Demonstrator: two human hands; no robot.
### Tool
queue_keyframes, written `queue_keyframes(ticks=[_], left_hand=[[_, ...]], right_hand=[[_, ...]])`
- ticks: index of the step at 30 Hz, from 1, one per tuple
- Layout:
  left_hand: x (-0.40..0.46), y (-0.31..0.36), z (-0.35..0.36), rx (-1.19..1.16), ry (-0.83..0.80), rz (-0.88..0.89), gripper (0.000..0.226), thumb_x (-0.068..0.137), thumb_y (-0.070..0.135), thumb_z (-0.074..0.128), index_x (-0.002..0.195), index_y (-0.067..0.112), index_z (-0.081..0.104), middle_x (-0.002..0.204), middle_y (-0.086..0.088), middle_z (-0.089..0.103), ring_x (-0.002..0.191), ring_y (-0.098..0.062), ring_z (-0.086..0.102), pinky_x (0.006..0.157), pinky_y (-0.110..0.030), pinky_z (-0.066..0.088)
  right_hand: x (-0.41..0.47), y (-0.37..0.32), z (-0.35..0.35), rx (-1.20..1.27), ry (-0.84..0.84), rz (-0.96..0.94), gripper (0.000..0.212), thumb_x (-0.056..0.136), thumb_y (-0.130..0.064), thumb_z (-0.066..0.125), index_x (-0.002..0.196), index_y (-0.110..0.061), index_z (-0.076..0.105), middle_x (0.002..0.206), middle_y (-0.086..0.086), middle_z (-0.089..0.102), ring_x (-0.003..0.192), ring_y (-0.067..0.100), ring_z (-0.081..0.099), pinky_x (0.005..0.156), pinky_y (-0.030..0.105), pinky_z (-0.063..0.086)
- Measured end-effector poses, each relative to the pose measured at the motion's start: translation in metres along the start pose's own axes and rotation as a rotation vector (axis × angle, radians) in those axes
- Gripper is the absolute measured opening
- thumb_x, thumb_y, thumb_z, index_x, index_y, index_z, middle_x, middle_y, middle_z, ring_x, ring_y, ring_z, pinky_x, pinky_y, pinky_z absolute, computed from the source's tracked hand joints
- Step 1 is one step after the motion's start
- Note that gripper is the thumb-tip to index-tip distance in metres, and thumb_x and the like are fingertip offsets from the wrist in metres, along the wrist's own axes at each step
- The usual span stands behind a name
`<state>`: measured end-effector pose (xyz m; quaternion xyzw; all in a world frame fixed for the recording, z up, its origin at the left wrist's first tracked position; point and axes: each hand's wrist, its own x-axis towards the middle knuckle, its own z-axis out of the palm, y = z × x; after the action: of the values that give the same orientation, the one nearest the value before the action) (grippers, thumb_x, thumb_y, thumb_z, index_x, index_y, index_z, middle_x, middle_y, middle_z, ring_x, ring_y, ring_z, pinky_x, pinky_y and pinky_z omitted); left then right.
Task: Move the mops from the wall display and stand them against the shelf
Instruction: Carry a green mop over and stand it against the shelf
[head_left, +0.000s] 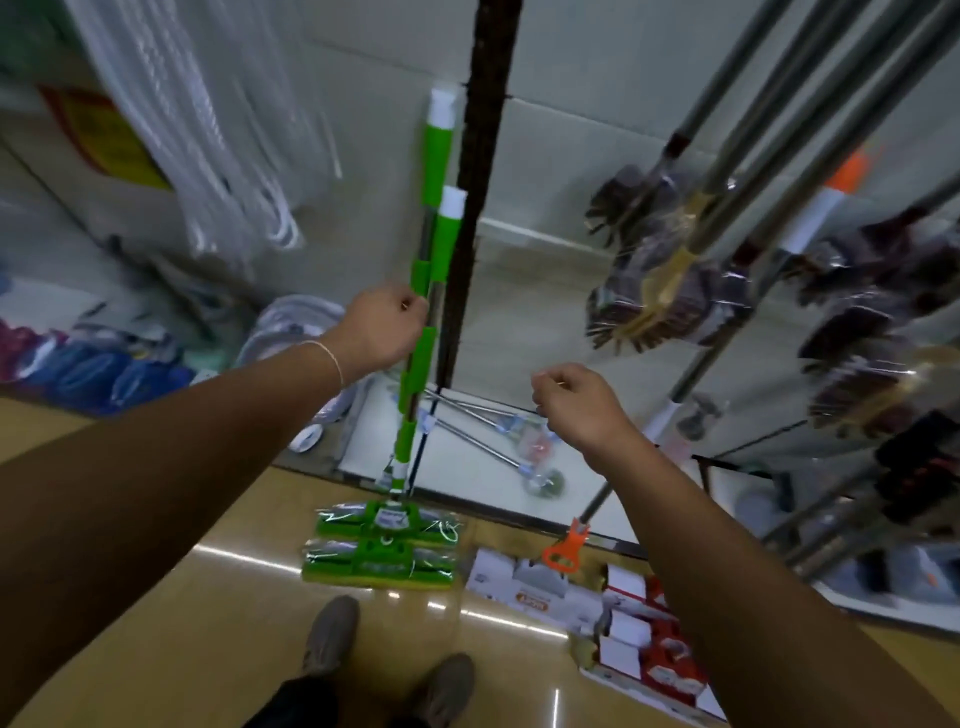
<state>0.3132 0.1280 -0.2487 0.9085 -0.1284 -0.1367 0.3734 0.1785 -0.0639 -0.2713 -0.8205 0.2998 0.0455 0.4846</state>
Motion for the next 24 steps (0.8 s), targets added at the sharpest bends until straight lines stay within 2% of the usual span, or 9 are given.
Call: queue_keyframes(ticks=[4, 6, 10, 12, 14, 18, 21, 22, 24], left_hand=[[0.019, -0.039, 0.002, -0.033, -0.014, -0.105, 0.031, 0.097, 0.018, 0.043, 0.091, -0.007, 0.060, 0.099, -0.033, 0.064, 0.095, -0.042, 0.062, 0.085, -0.043, 0.051], [0.032, -0.055, 0.006, -0.035, -0.037, -0.130, 0.030, 0.097, 0.018, 0.042, 0.096, -0.006, 0.061, 0.101, -0.032, 0.064, 0.096, -0.042, 0.061, 0.086, -0.043, 0.051], [0.059, -0.077, 0.015, -0.016, -0.079, -0.121, 0.025, 0.095, 0.017, 0.042, 0.080, 0.002, 0.055, 0.094, -0.027, 0.063, 0.090, -0.039, 0.061, 0.080, -0.036, 0.047], [0.074, -0.086, 0.021, -0.028, -0.108, -0.107, 0.022, 0.095, 0.015, 0.043, 0.077, 0.006, 0.052, 0.094, -0.029, 0.063, 0.092, -0.039, 0.060, 0.079, -0.036, 0.045], [0.088, -0.096, 0.027, -0.043, -0.142, -0.112, 0.021, 0.096, 0.014, 0.043, 0.084, 0.002, 0.056, 0.099, -0.030, 0.063, 0.096, -0.041, 0.060, 0.082, -0.036, 0.046], [0.107, -0.120, 0.033, -0.054, -0.193, -0.120, 0.024, 0.091, 0.007, 0.047, 0.109, -0.002, 0.061, 0.112, -0.027, 0.063, 0.104, -0.040, 0.060, 0.087, -0.038, 0.049], [0.112, -0.138, 0.032, -0.001, -0.228, -0.120, 0.030, 0.091, 0.008, 0.048, 0.118, 0.004, 0.060, 0.123, -0.019, 0.062, 0.113, -0.032, 0.056, 0.092, -0.029, 0.043], [0.114, -0.144, 0.032, 0.010, -0.239, -0.124, 0.031, 0.092, 0.009, 0.048, 0.120, 0.006, 0.060, 0.125, -0.017, 0.061, 0.116, -0.031, 0.055, 0.093, -0.028, 0.042], [0.119, -0.154, 0.032, 0.007, -0.247, -0.138, 0.031, 0.092, 0.010, 0.048, 0.121, 0.008, 0.060, 0.126, -0.016, 0.060, 0.116, -0.031, 0.055, 0.093, -0.026, 0.042]], right_hand=[[0.025, 0.002, 0.039, 0.025, -0.061, 0.020, 0.019, 0.094, -0.032, 0.055, 0.092, -0.018, 0.068, 0.084, -0.004, 0.064, 0.081, 0.019, 0.058, 0.079, 0.034, 0.048], [0.041, -0.001, 0.054, 0.018, -0.059, 0.017, 0.018, 0.094, -0.030, 0.055, 0.090, -0.018, 0.067, 0.084, -0.002, 0.064, 0.082, 0.020, 0.058, 0.084, 0.037, 0.050], [0.078, -0.015, 0.086, 0.011, -0.044, 0.028, 0.019, 0.094, -0.031, 0.058, 0.091, -0.015, 0.069, 0.089, 0.005, 0.067, 0.087, 0.026, 0.063, 0.093, 0.047, 0.052], [0.099, -0.022, 0.100, 0.015, -0.029, 0.021, 0.016, 0.093, -0.031, 0.059, 0.083, -0.020, 0.067, 0.088, 0.004, 0.066, 0.085, 0.023, 0.061, 0.093, 0.048, 0.052], [0.122, -0.028, 0.113, 0.005, -0.010, 0.019, 0.020, 0.091, -0.033, 0.059, 0.077, -0.020, 0.065, 0.084, 0.004, 0.066, 0.081, 0.022, 0.060, 0.090, 0.049, 0.053], [0.164, -0.038, 0.135, -0.029, 0.028, 0.033, 0.036, 0.089, -0.036, 0.059, 0.072, -0.004, 0.066, 0.069, 0.010, 0.059, 0.069, 0.027, 0.056, 0.082, 0.052, 0.054], [0.192, -0.043, 0.149, -0.039, 0.067, 0.059, 0.032, 0.089, -0.032, 0.061, 0.063, -0.013, 0.058, 0.065, 0.007, 0.054, 0.070, 0.027, 0.055, 0.083, 0.053, 0.055], [0.199, -0.046, 0.154, -0.047, 0.081, 0.057, 0.028, 0.089, -0.031, 0.061, 0.068, -0.014, 0.059, 0.070, 0.008, 0.056, 0.073, 0.029, 0.056, 0.084, 0.053, 0.055], [0.213, -0.048, 0.162, -0.047, 0.109, 0.066, 0.026, 0.090, -0.032, 0.062, 0.099, -0.007, 0.064, 0.092, 0.014, 0.061, 0.085, 0.031, 0.061, 0.084, 0.047, 0.056]])
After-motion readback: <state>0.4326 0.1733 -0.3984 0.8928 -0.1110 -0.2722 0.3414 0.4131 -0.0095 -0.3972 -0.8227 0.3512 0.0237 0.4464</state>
